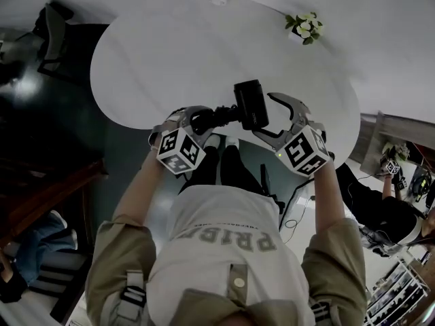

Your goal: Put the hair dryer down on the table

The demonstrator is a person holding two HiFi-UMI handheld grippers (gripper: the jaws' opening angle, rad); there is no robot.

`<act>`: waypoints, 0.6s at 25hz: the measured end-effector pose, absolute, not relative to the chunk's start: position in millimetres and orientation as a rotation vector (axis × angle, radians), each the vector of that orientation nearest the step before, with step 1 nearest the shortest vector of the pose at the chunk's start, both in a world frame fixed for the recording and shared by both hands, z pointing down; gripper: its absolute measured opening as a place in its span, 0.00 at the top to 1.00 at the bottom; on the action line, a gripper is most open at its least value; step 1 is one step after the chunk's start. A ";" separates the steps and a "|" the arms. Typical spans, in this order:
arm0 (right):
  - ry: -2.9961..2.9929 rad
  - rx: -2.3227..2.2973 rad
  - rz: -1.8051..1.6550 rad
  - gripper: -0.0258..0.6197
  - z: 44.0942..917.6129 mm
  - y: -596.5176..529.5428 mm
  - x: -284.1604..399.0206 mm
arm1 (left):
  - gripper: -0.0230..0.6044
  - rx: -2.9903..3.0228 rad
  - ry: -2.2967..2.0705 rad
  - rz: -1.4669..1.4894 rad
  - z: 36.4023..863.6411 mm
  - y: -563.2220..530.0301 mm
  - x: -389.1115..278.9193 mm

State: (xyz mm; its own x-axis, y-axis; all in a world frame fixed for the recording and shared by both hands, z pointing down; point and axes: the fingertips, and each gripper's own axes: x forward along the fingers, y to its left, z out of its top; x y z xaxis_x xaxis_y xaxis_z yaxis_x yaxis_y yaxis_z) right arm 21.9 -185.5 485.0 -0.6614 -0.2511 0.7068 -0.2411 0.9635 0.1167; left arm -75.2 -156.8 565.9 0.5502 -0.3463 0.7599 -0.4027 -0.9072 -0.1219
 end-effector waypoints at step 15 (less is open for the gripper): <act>-2.231 0.332 0.033 0.38 537.9 -188.7 38.3 | 0.73 2.682 -0.470 1.448 609.6 -167.8 -63.1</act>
State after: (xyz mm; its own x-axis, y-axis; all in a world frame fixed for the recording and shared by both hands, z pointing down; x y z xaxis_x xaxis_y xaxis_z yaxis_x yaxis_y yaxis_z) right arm 38.3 -188.7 537.9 -0.5975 -0.2262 0.7693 -0.2486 0.9644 0.0905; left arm -63.1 -167.8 609.6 0.5132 -0.2375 0.8247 -0.2918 -0.9520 -0.0925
